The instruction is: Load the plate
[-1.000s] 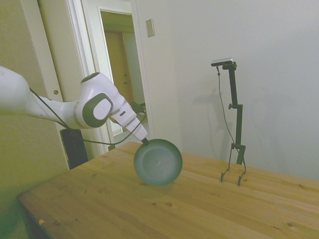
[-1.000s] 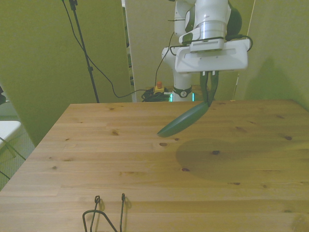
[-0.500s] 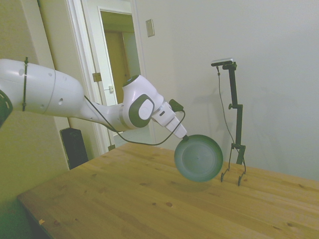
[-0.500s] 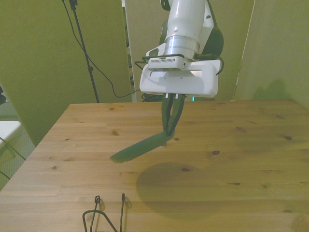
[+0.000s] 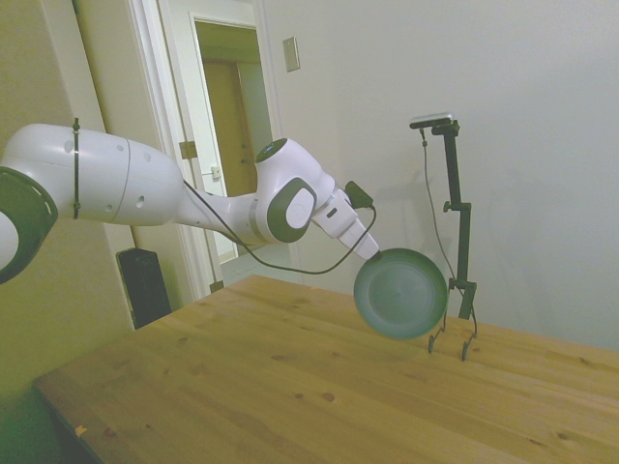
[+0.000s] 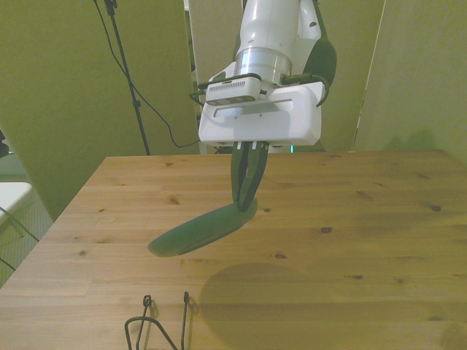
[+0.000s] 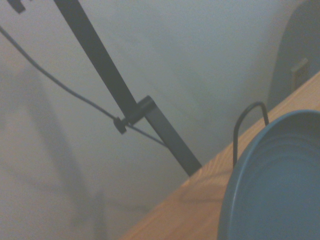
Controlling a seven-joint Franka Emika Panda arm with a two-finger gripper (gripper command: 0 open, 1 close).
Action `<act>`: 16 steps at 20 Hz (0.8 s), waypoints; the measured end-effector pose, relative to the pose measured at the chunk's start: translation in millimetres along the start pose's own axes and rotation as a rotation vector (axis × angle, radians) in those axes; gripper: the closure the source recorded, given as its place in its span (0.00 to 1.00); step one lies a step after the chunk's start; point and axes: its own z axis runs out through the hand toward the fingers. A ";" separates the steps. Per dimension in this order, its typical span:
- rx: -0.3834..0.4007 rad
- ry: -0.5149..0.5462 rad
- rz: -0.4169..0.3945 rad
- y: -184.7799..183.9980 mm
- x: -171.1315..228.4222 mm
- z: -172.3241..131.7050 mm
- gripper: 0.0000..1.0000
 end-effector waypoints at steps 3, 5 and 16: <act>0.054 0.017 0.039 -4.8 15.5 12.5 1.00; 0.087 0.030 0.070 -10.0 29.7 19.0 1.00; 0.314 0.033 0.178 -16.8 64.5 52.8 1.00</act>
